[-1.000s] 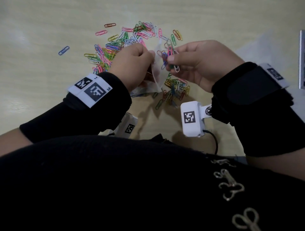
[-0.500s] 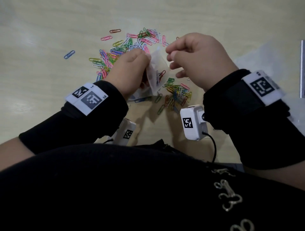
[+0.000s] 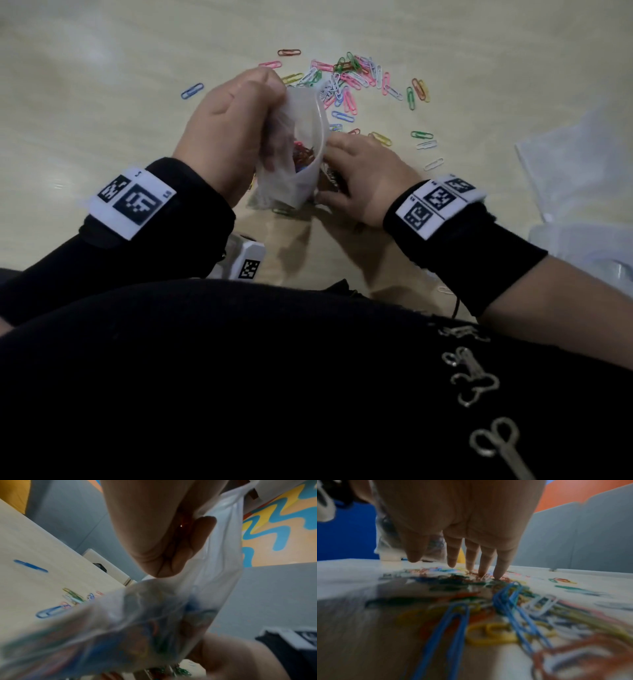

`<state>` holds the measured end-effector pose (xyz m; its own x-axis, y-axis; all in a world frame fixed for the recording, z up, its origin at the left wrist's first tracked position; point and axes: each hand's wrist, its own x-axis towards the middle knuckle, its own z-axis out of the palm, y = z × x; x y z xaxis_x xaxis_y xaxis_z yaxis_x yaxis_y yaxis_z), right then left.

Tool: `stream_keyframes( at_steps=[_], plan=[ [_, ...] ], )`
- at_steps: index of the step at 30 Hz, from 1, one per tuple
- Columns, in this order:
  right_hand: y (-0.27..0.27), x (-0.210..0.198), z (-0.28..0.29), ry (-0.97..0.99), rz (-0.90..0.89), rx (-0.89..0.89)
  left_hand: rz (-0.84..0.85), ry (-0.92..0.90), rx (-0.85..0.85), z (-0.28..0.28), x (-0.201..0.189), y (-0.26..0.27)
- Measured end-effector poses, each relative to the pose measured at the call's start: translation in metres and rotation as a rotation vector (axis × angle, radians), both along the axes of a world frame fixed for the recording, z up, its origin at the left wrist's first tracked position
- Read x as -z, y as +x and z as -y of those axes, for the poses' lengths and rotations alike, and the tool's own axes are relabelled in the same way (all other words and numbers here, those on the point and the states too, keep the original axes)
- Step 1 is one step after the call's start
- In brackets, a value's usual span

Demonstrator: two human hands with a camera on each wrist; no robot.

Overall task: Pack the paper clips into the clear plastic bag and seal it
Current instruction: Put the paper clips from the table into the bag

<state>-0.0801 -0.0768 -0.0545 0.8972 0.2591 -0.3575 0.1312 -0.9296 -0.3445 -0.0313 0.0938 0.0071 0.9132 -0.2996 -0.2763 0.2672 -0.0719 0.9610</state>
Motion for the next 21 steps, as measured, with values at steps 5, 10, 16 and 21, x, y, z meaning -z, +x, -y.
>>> stream_keyframes(
  at_steps=[5, 10, 16, 21],
  plan=[
    [-0.004, 0.000, 0.008, -0.085, 0.128, 0.020, 0.004, 0.053, -0.006, -0.012, -0.002, 0.002],
    [-0.003, -0.008, 0.002, -0.054, 0.141, -0.039, -0.020, 0.026, -0.044, -0.015, 0.001, 0.005],
    [-0.021, 0.005, -0.027, -0.010, 0.025, -0.400, 0.062, 0.094, -0.103, -0.009, -0.009, 0.008],
    [-0.017, 0.001, -0.011, -0.004, 0.094, -0.244, 0.061, 0.078, -0.129, -0.020, -0.011, 0.013]
  ],
)
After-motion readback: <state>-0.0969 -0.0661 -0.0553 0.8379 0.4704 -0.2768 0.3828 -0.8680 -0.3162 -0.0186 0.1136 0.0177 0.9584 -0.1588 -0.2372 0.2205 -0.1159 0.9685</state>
